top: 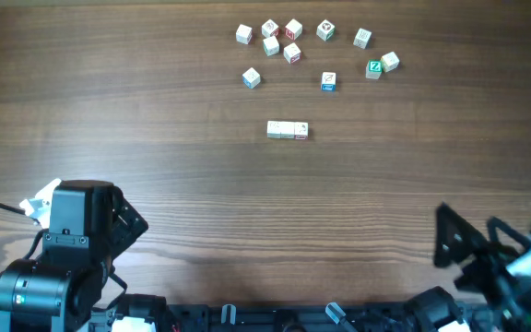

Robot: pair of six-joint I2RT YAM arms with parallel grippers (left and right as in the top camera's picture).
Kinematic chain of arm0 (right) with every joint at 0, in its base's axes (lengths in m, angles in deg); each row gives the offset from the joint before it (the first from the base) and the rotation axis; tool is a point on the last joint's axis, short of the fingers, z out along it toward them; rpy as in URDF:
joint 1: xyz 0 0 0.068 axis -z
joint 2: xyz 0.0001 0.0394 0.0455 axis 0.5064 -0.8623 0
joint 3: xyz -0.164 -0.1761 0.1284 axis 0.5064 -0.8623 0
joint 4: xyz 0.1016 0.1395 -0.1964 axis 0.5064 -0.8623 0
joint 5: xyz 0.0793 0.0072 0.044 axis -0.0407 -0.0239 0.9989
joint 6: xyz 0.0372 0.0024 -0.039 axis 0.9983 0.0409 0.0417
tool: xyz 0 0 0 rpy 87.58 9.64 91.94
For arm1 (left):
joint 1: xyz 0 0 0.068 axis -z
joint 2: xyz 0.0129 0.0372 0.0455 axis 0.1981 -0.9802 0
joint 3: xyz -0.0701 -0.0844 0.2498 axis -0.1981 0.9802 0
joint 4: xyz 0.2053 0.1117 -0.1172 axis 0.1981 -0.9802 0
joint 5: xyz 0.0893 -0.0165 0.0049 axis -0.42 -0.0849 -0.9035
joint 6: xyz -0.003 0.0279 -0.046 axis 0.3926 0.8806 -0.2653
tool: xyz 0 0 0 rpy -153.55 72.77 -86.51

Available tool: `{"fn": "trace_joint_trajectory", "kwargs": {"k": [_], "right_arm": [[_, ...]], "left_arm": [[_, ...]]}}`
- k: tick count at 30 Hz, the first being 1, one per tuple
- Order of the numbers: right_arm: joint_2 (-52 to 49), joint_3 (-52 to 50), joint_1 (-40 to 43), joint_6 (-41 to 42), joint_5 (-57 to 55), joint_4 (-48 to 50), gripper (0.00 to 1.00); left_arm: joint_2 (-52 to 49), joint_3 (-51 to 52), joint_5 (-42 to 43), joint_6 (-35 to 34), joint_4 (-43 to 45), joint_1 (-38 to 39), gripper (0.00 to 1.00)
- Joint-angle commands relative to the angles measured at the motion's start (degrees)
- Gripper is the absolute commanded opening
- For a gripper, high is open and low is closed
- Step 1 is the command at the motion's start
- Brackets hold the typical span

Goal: Form a horizontal line

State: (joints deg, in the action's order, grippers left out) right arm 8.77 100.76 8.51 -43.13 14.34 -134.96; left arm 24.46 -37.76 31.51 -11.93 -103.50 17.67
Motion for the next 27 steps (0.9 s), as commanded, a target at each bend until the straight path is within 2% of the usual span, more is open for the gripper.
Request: {"fn": "trace_joint_trajectory", "kwargs": {"k": [1,5,9,15,20,22,27], "right_arm": [[5.4,0.2,6.0,0.3,-0.4,-0.2,1.00],[10.0,0.2,12.1,0.2,-0.4,-3.4,1.00],[11.8,0.2,16.0,0.3,-0.4,-10.8,1.00],[13.7,0.2,17.5,9.5,-0.4,-17.2,1.00],[19.3,0.2,18.2,10.2,-2.8,-17.1,1.00],[20.1,0.7,18.5,14.1,-6.8,-17.6,1.00],[20.0,0.5,18.8,29.9,-14.0,-15.0,1.00]], "left_arm": [[0.1,0.1,-0.3,-1.0,-0.1,-0.4,1.00],[0.1,0.1,-0.3,-1.0,-0.1,-0.4,1.00],[0.1,0.1,-0.3,-1.0,-0.1,-0.4,1.00],[0.1,0.1,-0.3,-1.0,-0.1,-0.4,1.00],[0.1,0.1,-0.3,-1.0,-0.1,-0.4,1.00],[0.1,0.1,-0.3,-1.0,-0.1,-0.4,1.00],[0.1,0.1,-0.3,-1.0,-0.1,-0.4,1.00]]}}
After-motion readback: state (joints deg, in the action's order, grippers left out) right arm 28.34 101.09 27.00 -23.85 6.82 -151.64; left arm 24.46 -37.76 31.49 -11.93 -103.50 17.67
